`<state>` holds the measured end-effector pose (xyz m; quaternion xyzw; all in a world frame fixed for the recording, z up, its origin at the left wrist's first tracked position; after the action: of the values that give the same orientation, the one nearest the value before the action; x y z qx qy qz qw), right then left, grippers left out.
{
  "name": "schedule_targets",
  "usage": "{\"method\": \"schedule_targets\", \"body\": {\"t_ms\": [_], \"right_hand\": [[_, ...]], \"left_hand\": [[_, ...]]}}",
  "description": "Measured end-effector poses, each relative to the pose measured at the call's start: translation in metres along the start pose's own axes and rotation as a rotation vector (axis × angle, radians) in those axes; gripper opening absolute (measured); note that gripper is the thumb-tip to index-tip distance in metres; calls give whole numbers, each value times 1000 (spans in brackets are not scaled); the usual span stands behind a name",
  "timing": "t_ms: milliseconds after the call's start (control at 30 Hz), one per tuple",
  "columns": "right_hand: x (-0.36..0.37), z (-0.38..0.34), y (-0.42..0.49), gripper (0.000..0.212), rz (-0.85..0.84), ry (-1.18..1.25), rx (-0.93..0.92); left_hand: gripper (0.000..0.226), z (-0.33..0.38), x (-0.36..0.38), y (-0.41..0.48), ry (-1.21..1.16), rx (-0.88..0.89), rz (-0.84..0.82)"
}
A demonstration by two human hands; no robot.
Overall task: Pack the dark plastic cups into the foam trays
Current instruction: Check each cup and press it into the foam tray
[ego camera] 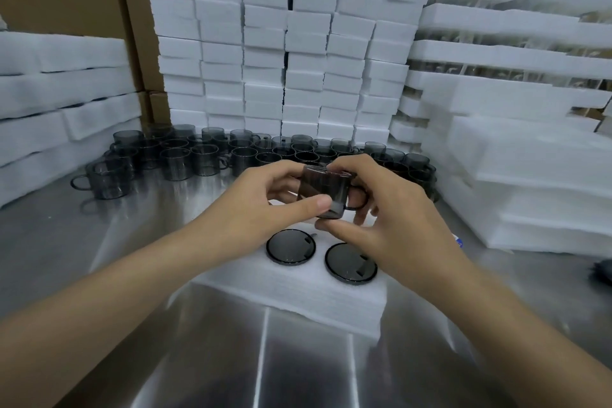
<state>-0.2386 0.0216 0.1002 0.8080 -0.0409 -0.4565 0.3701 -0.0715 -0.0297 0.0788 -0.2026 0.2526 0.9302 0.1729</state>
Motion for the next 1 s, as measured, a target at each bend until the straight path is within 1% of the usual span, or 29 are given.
{"method": "schedule_targets", "body": {"t_ms": [100,133,200,267,333,400,500,600,667,767,867,900,1000], "right_hand": [[2,9,2,53,-45,-82,36],[1,11,2,51,-48,-67,41],[2,13,1,46,-80,57,58],[5,15,0,34,-123,170,95],[4,18,2,17,-130,223,119],[0,17,4,10,-118,215,106],[-6,18,5,8,-90,184,87],[-14,22,7,6,-6,137,96],[-20,25,7,8,57,105,118],[-25,24,6,11,116,70,162],[-27,24,6,17,106,125,212],[-26,25,6,17,87,153,231],[-23,22,5,13,24,151,251]], "left_hand": [[35,-6,-6,2,23,-16,59],[33,-7,-6,2,27,-14,55],[31,-6,-2,1,37,3,25],[36,-5,2,1,52,19,-6],[42,-6,3,0,78,20,-22],[44,-8,4,0,126,18,-19],[39,-13,4,-1,229,9,0],[50,-19,6,-4,348,-38,2],[53,-18,8,-5,412,-45,-12],[45,-15,10,-7,437,-61,-34],[20,-13,10,-6,501,-51,-25],[15,-12,10,-5,506,-47,-20],[16,-12,11,-6,505,-56,-4]]}}
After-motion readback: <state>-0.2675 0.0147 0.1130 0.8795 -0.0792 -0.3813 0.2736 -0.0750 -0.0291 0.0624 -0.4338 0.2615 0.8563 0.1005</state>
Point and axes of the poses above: each hand's wrist, its own y-axis towards the middle knuckle, its own x-axis out of the palm, z = x × y, the point moved 8 cm from there along y, towards the middle knuckle, and after that the axes turned 2 degrees about y, right-handed, at the moved point
